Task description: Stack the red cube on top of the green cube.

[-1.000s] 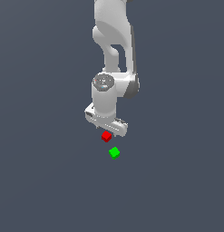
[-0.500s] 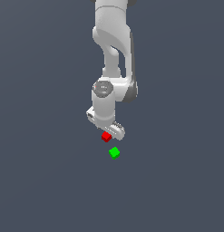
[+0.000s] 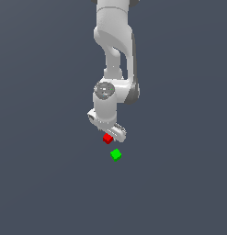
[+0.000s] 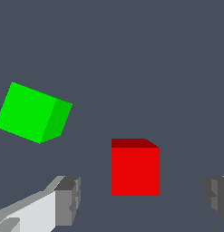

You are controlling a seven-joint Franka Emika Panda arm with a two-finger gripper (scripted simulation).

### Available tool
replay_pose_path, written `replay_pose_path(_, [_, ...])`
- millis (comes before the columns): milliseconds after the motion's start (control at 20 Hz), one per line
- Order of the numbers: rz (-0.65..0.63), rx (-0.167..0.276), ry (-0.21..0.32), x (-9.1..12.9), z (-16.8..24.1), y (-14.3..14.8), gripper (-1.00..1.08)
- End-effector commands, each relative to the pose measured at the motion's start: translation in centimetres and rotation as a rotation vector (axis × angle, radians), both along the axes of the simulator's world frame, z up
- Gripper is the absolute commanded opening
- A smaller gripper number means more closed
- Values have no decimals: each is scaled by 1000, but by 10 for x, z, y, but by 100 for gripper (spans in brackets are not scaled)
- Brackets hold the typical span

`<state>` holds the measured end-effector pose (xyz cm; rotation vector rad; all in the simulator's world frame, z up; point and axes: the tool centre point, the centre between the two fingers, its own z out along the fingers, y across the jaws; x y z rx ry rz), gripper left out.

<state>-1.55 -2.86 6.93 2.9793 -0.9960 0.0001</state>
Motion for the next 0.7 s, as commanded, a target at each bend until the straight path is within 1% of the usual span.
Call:
replay_pose_path(0, [0, 0, 0, 0, -3, 0, 100])
replay_pose_path(450, [1, 0, 0, -1, -40, 0, 100])
replay_pose_path(650, [1, 0, 0, -1, -48, 0, 100])
